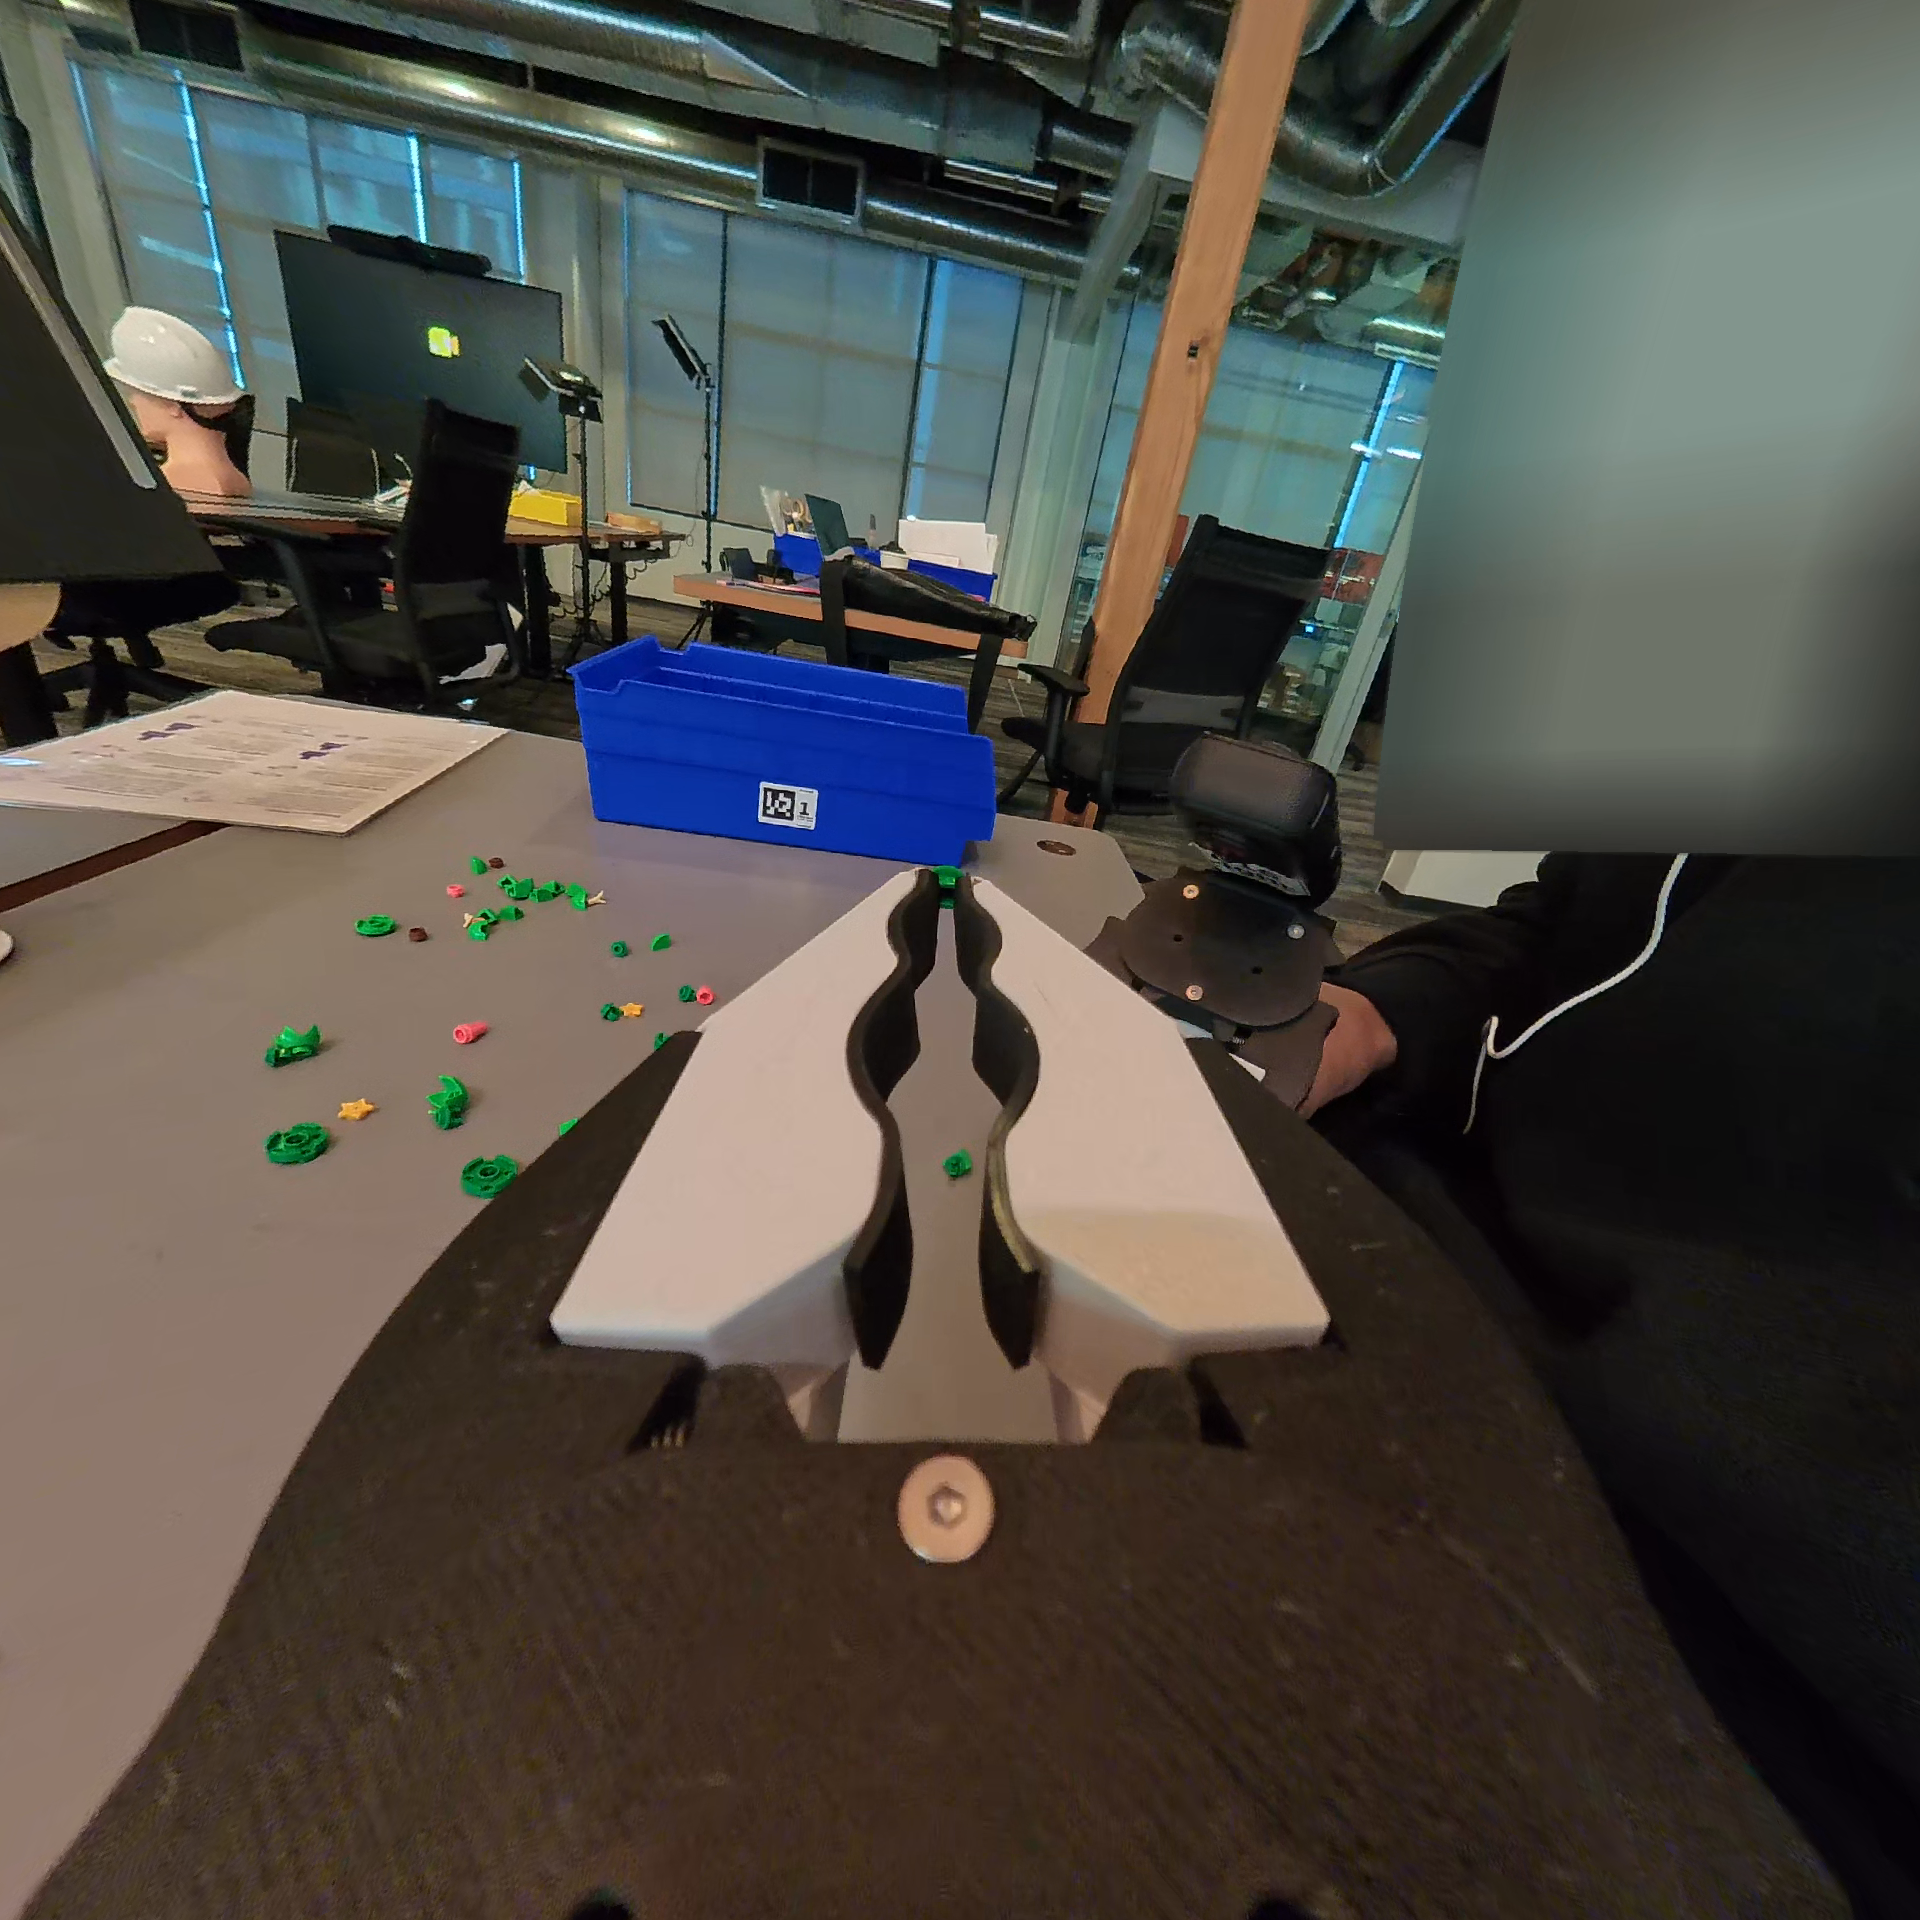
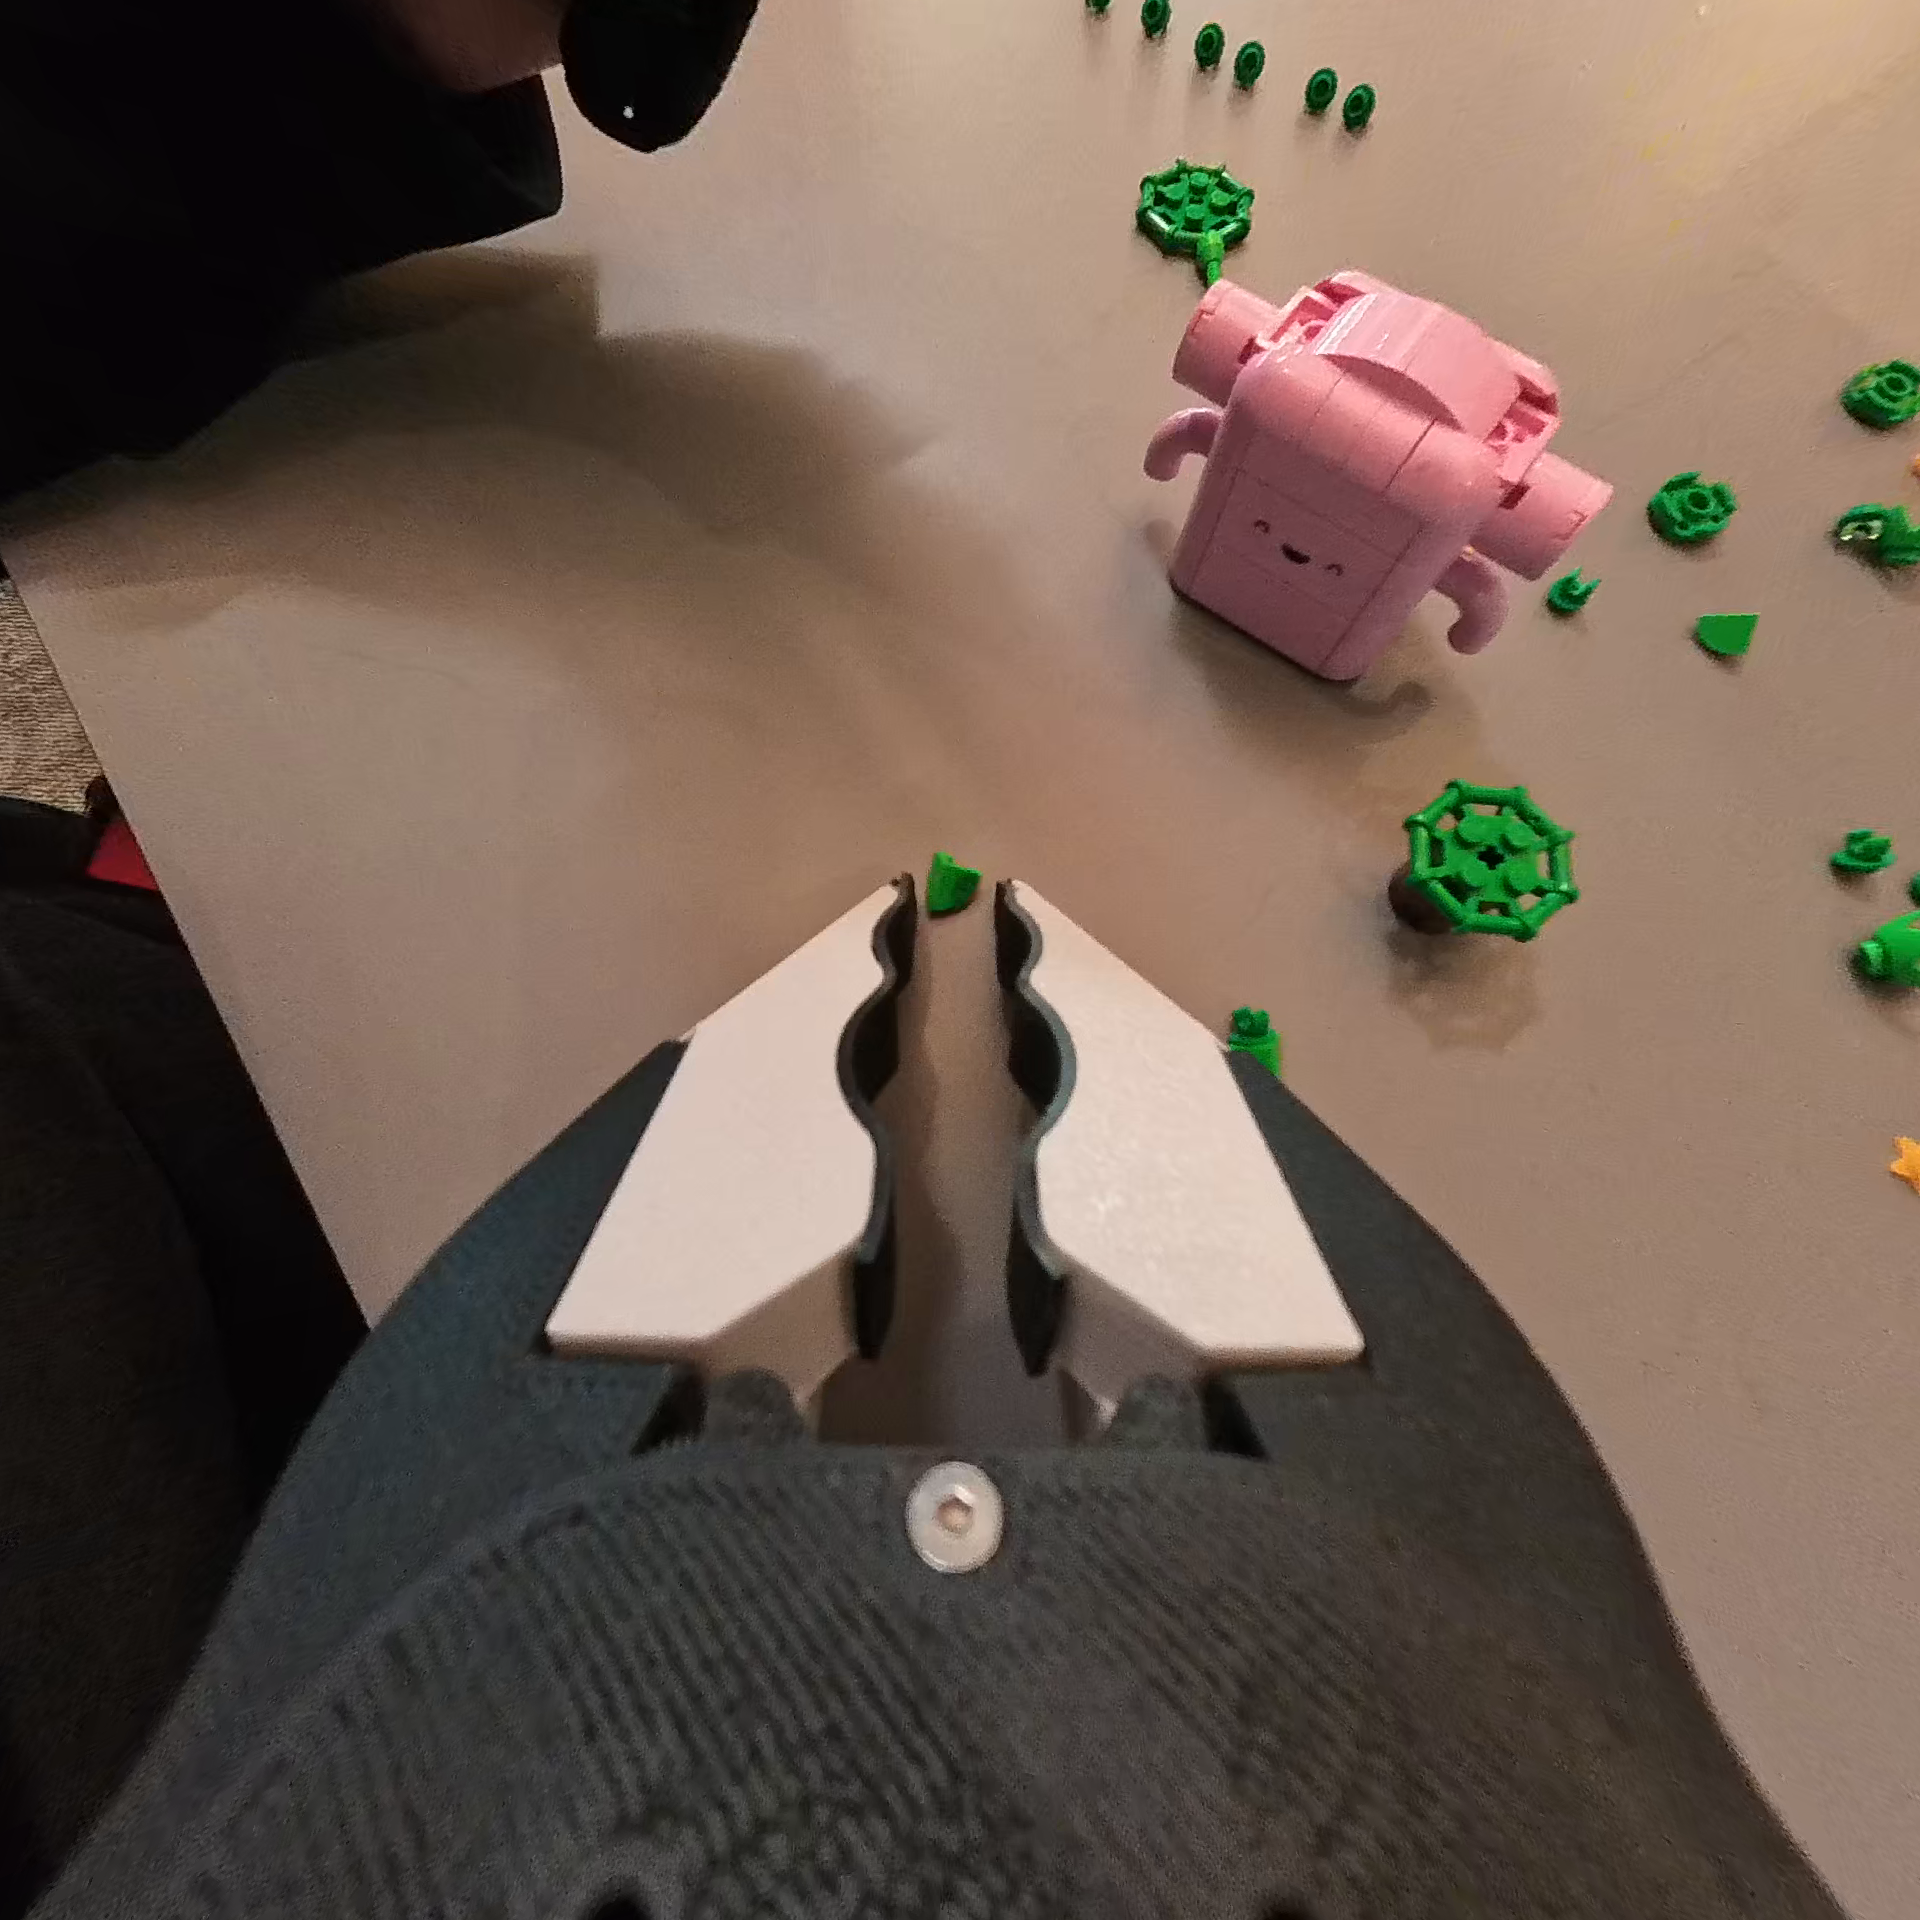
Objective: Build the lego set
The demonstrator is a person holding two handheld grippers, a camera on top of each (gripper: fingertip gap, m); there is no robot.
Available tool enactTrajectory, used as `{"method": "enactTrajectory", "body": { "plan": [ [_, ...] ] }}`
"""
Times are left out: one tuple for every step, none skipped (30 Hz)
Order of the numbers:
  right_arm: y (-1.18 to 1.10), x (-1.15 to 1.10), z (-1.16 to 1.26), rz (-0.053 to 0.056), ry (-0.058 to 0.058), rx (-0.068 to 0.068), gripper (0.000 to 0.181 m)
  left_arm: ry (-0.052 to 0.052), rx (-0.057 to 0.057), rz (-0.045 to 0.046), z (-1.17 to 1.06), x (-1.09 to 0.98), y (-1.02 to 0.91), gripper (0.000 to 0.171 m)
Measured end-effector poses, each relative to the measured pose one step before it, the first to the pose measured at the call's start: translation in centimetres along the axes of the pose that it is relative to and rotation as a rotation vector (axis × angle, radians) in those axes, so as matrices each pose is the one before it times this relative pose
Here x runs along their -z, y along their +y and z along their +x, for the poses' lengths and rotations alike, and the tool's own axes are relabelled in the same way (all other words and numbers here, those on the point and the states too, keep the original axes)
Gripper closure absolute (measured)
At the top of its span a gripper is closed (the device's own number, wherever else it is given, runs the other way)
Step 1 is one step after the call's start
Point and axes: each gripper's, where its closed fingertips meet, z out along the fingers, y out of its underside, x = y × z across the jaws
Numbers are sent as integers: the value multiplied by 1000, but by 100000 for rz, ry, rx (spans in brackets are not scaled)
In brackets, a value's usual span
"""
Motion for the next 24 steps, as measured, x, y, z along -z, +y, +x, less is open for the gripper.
{"method": "enactTrajectory", "body": {
  "plan": [
    [2, -1, -40, -33, -275, -336, 168, 16, -51, -16, 6, -5, 4, 171],
    [4, -14, -44, -45, -470, -621, 169, -102, -87, -37, -13, -4, 7, 171],
    [-3, -21, 6, -42, -279, -919, 169, -84, 3, -127, -20, 2, 27, 171],
    [-15, -16, 9, -17, -301, -833, 169, -37, 39, -97, -9, -1, 13, 171],
    [-17, -32, 23, 8, -104, -475, 169, -36, -26, 53, -8, 10, -9, 171],
    [-22, -23, 38, 1, 173, -357, 169, -32, -56, 88, 6, 8, -22, 171],
    [-25, -26, 37, 12, 176, -231, 170, -76, -61, 51, -16, 10, -9, 171],
    [-35, -39, 17, 9, 165, -114, 170, 7, 23, 22, -5, 5, -5, 171],
    [-26, -29, 23, 1, 134, -65, 170, 45, 59, 32, 3, 4, -6, 171],
    [-19, -22, 12, 0, 76, -80, 170, 26, -10, 15, 10, -7, 0, 171],
    [-27, -29, 11, 4, 42, -62, 170, -12, -68, -35, 1, -4, 7, 171],
    [-27, -31, 1, -1, 30, -44, 170, -4, -55, -53, 11, -9, 12, 171],
    [-28, -31, -2, 3, 0, -17, 170, 34, 1, -67, 6, -9, 11, 171],
    [-27, -31, 3, -1, 25, 6, 170, 29, 2, -37, 5, -11, 7, 171],
    [-34, -40, -10, -7, -52, 71, 170, 7, -28, -32, 7, -4, 7, 171],
    [-41, -48, -31, -12, -198, 179, 170, 4, -33, -60, 6, -2, 10, 171],
    [-41, -48, -36, -14, -286, 270, 170, -19, -24, -20, -11, -6, 3, 171],
    [-17, -19, -8, -8, -207, 59, 170, 26, 12, -27, 12, -4, 6, 171],
    [2, 5, 34, -1, -15, -354, 170, -17, -20, -43, -10, -5, 6, 171],
    [25, 31, 85, 7, 409, -192, 169, -65, -46, -47, -5, -3, 9, 171],
    [48, 72, 104, 30, 768, 108, 168, -33, -24, -2, -7, 14, -1, 171],
    [63, 77, 162, 49, 1048, -17, 167, 13, 0, 67, -6, 2, -11, 171],
    [64, 77, 136, 24, 718, -193, 167, 91, 33, 109, 16, 5, -27, 171],
    [56, 66, 108, 8, 426, -355, 166, 82, 12, 94, 19, 1, -13, 171]
  ]
}}
